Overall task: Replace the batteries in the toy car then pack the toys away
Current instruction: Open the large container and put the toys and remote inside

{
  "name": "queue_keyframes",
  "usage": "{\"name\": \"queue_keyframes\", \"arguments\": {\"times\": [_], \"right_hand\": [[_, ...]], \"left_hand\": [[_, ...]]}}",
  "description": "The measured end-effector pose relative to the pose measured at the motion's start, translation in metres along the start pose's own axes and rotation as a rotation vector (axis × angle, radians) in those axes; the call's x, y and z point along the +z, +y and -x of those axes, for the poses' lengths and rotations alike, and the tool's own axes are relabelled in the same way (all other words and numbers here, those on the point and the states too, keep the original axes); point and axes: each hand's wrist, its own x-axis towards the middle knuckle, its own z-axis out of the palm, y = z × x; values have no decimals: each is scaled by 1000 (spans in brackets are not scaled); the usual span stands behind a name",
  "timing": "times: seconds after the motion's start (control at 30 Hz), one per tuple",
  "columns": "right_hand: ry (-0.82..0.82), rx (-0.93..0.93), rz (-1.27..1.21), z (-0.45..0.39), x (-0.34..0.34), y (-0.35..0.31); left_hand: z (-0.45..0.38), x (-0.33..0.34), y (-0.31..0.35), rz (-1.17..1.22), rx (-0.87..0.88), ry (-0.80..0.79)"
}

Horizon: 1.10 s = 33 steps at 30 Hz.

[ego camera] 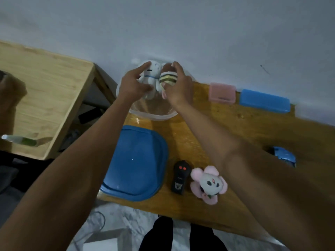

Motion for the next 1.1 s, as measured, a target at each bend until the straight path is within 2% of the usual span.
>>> {"name": "queue_keyframes", "arguments": {"times": [0.1,0.3,0.37,0.47,0.57,0.67,0.77,0.83,1.0,1.1], "right_hand": [[-14,76,88,-20,23,1],[19,131,97,-31,51,9],[26,154,107,-28,50,5],[-70,199,125,-25,37,-8],[-86,119,169,-18,13,-21],[15,38,123,-2,-18,-23],[62,58,23,22,-53,-10],[54,78,-37,45,-72,7],[-3,144,-88,113,-98,61],[-48,184,-98,150,-106,91]], "left_hand": [[-23,12,-18,-54,-30,-2],[-37,23,-40,-121,-67,-2],[-36,23,-39,-152,-57,-7],[-32,22,-28,-196,-81,-10],[-16,19,-9,-233,-132,27],[15,17,20,-230,-47,115],[60,24,49,-149,102,176],[90,33,59,-80,135,200],[159,67,63,-44,185,40],[195,83,55,-75,136,-87]]}}
